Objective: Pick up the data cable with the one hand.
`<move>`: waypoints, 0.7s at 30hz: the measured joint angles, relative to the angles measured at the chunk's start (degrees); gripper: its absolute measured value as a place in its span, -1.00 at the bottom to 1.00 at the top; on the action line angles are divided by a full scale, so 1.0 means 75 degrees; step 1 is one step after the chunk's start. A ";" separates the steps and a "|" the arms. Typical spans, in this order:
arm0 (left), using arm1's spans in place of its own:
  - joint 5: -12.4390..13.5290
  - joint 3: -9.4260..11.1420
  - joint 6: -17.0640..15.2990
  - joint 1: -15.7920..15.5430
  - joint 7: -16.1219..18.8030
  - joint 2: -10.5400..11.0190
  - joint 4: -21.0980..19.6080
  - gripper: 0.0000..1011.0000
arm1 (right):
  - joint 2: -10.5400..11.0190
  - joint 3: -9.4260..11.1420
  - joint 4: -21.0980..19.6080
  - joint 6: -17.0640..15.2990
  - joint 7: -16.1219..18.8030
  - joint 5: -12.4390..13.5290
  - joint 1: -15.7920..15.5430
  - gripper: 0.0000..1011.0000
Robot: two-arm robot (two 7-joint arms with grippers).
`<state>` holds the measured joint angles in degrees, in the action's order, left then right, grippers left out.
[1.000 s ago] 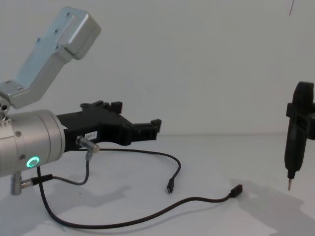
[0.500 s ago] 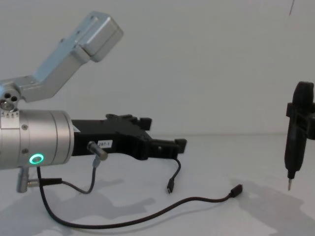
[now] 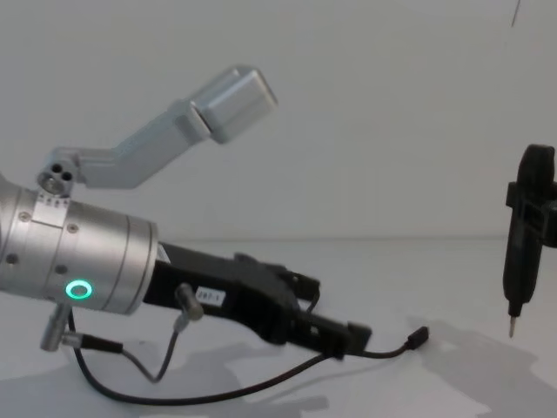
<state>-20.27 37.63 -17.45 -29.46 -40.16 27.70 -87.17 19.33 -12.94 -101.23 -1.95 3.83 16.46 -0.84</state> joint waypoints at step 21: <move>-0.0047 0.0772 -0.1083 -0.0799 -0.0936 -0.0144 0.0933 0.98 | 0.0000 0.0000 0.0000 0.0000 0.0000 0.0000 0.0000 -0.45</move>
<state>-20.62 43.42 -25.58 -35.46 -47.18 26.62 -80.18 19.33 -12.94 -101.23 -1.95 3.83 16.46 -0.84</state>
